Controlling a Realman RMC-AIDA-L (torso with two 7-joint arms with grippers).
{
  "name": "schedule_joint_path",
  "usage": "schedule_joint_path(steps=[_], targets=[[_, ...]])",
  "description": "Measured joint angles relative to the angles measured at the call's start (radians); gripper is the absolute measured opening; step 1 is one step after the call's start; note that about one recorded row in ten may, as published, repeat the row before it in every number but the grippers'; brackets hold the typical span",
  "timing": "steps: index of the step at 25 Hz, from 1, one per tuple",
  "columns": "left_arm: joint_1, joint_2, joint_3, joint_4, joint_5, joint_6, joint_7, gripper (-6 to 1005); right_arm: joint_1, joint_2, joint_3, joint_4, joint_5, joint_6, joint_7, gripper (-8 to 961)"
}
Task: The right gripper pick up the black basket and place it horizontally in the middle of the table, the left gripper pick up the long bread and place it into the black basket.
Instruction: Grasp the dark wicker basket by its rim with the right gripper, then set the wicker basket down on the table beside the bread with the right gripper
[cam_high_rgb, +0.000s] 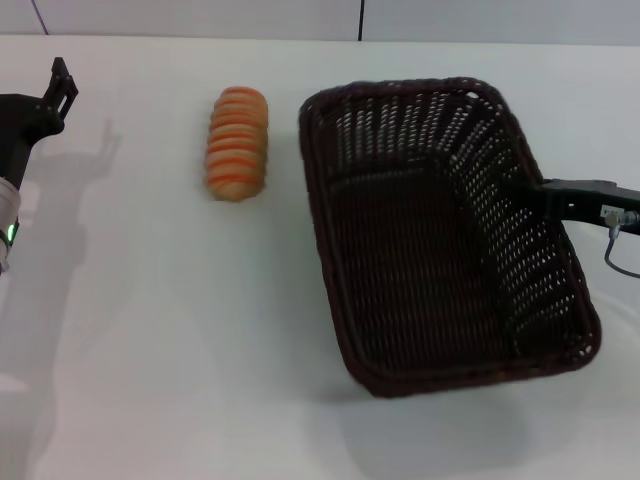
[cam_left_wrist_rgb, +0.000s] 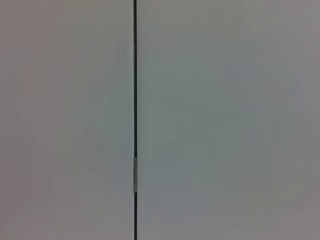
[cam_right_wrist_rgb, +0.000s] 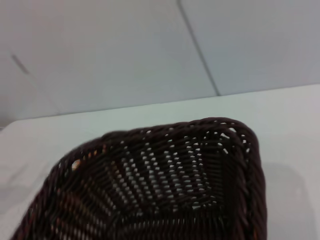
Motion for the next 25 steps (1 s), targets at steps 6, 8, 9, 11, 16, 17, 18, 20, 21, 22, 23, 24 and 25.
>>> schedule_joint_path(steps=[6,8,9,11,16,17,18,20,21,22,23,24,25], targets=[[0.001,0.0,0.002,0.0,0.0,0.002,0.0,844,-0.018,-0.005,0.051,-0.117,0.002,-0.107,-0.04,217],[0.001,0.0,0.003,-0.003,0.0,0.002,0.0,844,0.014,-0.015,0.105,-0.144,0.0,-0.21,-0.059,209],[0.001,0.0,0.003,-0.006,0.0,0.002,0.0,844,0.037,-0.022,0.134,-0.148,0.0,-0.259,-0.066,205],[0.0,0.0,0.007,-0.013,0.0,0.001,0.0,844,0.096,-0.036,0.197,-0.144,-0.001,-0.363,-0.077,203],[0.004,0.0,0.016,-0.023,0.0,0.0,0.0,844,0.231,-0.081,0.247,-0.095,-0.008,-0.528,-0.093,200],[0.005,0.0,0.02,-0.024,0.0,0.0,-0.001,844,0.259,-0.091,0.248,-0.081,-0.012,-0.552,-0.093,199],[0.006,0.0,0.023,-0.025,0.0,0.0,-0.003,844,0.283,-0.097,0.248,-0.067,-0.02,-0.569,-0.093,199],[0.008,0.0,0.03,-0.026,0.0,0.0,-0.013,844,0.337,-0.105,0.246,-0.036,-0.041,-0.607,-0.093,199],[0.009,0.0,0.032,-0.026,0.0,0.0,-0.018,844,0.359,-0.105,0.243,-0.023,-0.052,-0.621,-0.095,199],[0.009,0.0,0.032,-0.026,0.0,0.0,-0.018,844,0.38,-0.104,0.239,-0.01,-0.062,-0.635,-0.099,199],[0.009,0.0,0.036,-0.026,0.0,0.0,-0.022,844,0.403,-0.1,0.237,0.001,-0.078,-0.649,-0.103,199],[0.009,0.0,0.042,-0.026,0.0,0.0,-0.024,844,0.426,-0.093,0.235,0.01,-0.098,-0.665,-0.108,199],[0.009,0.0,0.042,-0.026,0.0,0.0,-0.024,844,0.443,-0.086,0.234,0.014,-0.114,-0.678,-0.111,199]])
